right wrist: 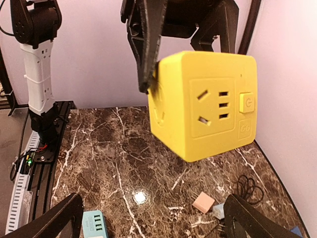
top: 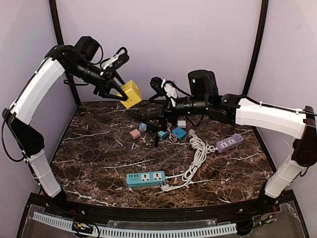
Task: Insert the plug
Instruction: Pick up the plug from the center of the board.
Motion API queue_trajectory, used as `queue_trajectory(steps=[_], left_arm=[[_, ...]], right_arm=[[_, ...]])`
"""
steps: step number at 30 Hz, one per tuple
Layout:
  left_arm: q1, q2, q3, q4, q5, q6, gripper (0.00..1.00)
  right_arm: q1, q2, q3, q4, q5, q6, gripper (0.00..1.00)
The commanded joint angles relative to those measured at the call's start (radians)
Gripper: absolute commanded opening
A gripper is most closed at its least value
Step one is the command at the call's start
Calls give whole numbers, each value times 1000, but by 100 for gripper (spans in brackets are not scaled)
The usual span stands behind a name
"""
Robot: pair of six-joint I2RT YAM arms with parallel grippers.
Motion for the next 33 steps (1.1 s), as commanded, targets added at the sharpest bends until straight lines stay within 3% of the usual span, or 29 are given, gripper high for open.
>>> queue_trajectory(steps=[1,15,17,21,25,28,33], left_arm=[[-33,-35,5,-202,109,106,1],[-104,-29,18,-222,104,120,1],[-105,-26,15,-223,97,125,1],[-106,-23,8,-223,87,132,1],[-106,-21,-8,-222,73,139,1],[-108,-20,-19,-215,65,137,0],[-107,-19,-30,-209,65,126,1]], right_arm=[[-4,33,61,76,-119,-60,99],[-9,114,108,178,-128,36,98],[-10,116,108,191,-135,40,94],[-10,125,114,195,-146,45,76],[-12,128,117,204,-167,59,71],[-12,134,123,206,-168,66,50],[-12,136,121,198,-174,78,0]])
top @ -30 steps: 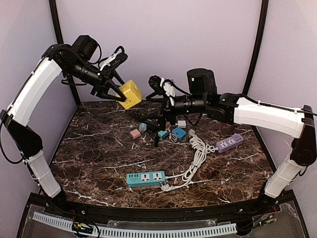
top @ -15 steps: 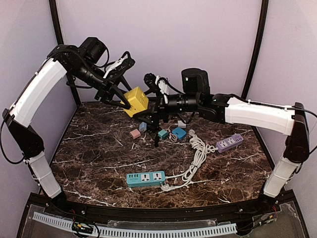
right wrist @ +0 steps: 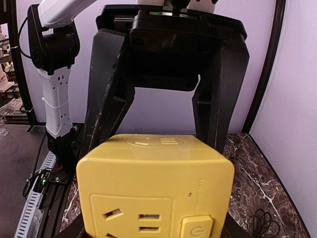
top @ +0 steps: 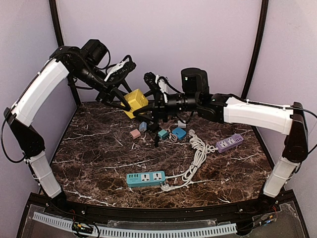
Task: Insert the plug
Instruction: Pick up the plug from the center of the board, then insert the plug into the socket.
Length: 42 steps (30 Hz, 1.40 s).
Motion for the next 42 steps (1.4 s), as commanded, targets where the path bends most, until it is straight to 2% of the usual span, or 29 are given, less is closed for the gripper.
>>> queue_trajectory(steps=[1,2,3,4,5,7,9,13,16,21,26,33,42], left_arm=[[-6,-3,-19,-131,10,-11,10],[-6,-2,-20,-129,-1,-21,26],[-6,-2,-21,-127,-9,-27,60],[-5,-3,-22,-122,-33,-45,74],[-4,-4,-27,-119,-65,-70,92],[0,-19,-47,-91,-135,-122,98],[18,-36,-87,-55,-208,-175,99],[122,-88,-221,36,-234,-258,99],[227,-130,-366,139,-240,-307,99],[268,-187,-547,248,-325,-358,99],[270,-206,-622,289,-363,-364,99],[269,-202,-620,292,-373,-364,99],[270,-193,-613,285,-371,-361,99]], right_arm=[[-6,7,27,29,2,15,0],[-7,3,22,15,18,11,0],[-6,-3,18,-9,41,3,0],[-7,-8,14,-36,67,-11,0],[-7,-14,13,-73,95,-28,0],[-6,-16,26,-178,146,-66,0],[-6,0,62,-349,198,-108,0],[18,65,143,-650,272,-187,0],[80,111,175,-801,329,-273,0],[162,206,230,-989,349,-355,0],[164,254,239,-1040,330,-354,0],[170,265,202,-1028,359,-376,0],[169,273,165,-1014,304,-426,0]])
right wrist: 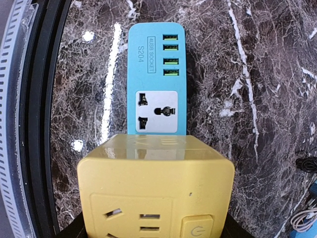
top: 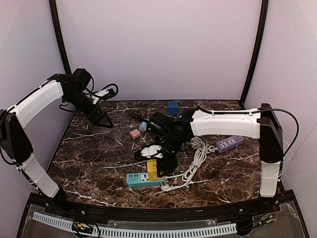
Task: Insert the plug
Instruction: Insert the plug into the socket.
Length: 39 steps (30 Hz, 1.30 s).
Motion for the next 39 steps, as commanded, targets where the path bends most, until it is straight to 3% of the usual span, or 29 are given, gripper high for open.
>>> queue_trajectory(steps=[1,22,39], left_arm=[[-1,-28,-1,-7,-1,-8,99],[-1,1,27,-21,10,-2,99],[-2,24,18,-20,13,34,99]], right_arm=[[1,-3,-18,14,-21,-26,0],[-23,35,-78,68,24,-9,0],[-32,99,2,100,112,-29,0]])
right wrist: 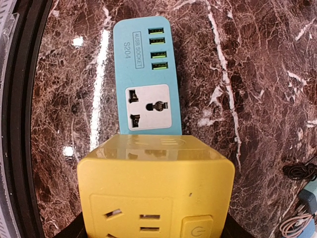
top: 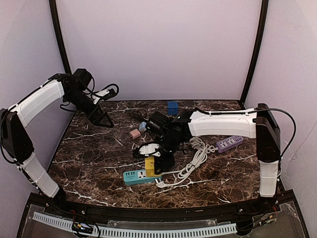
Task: Insert the plug
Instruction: Insert the plug into the socket.
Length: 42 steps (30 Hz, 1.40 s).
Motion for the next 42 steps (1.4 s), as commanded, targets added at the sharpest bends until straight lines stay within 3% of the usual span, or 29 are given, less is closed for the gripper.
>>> queue_trajectory(steps=[1,5,8,10,20,28,33,42], left_arm=[[-3,11,5,-20,16,41,99],[-4,15,-52,-63,65,103,100],[-30,-9,-154,-87,153,201,94],[-64,-47,-261,-57,146,295,94],[-178,-77,-596,222,241,354,98],[-303,-47,-737,503,21,243,94],[-326,-13,-762,586,-63,232,87],[-331,90,-724,647,-143,181,86]], right_arm=[[-15,74,13,24,66,-36,0],[-16,81,0,3,38,-70,0],[-17,92,-4,-16,34,-73,0],[-19,93,-4,-21,32,-72,0],[-29,128,37,-15,35,-90,0],[-22,99,-14,14,49,-61,0],[-3,95,-41,18,84,-57,0],[-1,96,-59,10,125,-56,0]])
